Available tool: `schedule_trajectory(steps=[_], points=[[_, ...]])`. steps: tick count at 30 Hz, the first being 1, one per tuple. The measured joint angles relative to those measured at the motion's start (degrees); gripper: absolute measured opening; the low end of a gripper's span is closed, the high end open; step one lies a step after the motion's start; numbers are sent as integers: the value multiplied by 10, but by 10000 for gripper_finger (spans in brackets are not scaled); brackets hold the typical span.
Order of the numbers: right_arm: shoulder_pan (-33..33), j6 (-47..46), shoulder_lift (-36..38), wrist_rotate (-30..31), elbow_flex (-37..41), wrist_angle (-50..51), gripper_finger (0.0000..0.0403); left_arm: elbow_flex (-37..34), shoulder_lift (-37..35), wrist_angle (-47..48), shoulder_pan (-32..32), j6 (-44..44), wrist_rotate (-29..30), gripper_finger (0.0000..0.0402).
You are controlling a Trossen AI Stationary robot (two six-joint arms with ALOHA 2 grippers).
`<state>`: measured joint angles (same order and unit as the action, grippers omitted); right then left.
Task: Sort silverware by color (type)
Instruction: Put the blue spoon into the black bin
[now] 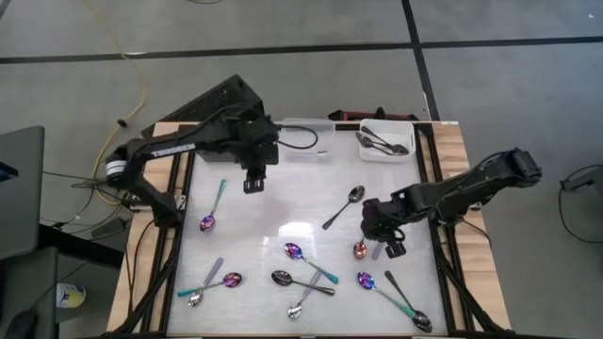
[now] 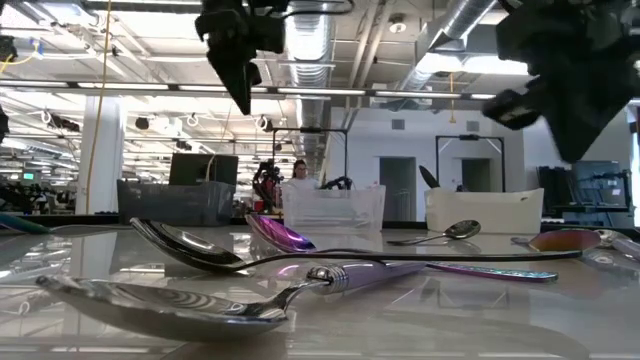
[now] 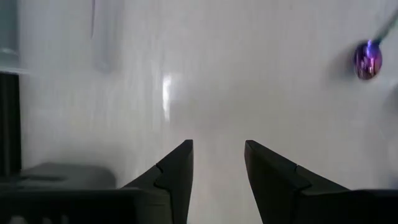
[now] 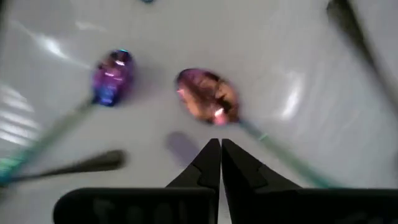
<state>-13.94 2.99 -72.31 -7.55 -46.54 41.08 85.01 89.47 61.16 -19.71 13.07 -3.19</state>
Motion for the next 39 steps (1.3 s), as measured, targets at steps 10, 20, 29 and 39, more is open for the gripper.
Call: schedule_trajectory(steps=[10, 20, 29, 39], points=[[-1, 214, -84, 67, 0, 3, 73, -132, -66, -216, 10, 10, -7, 130], [6, 275, -137, 134, 0, -13, 142, -133, -50, -263, 9, 48, -7, 130], [37, 301, -186, 70, -1, -44, 141, -133, -50, -258, 9, 48, -8, 130], [38, 217, -171, 74, 3, -29, 23, -198, -86, -215, -2, 35, 21, 130]])
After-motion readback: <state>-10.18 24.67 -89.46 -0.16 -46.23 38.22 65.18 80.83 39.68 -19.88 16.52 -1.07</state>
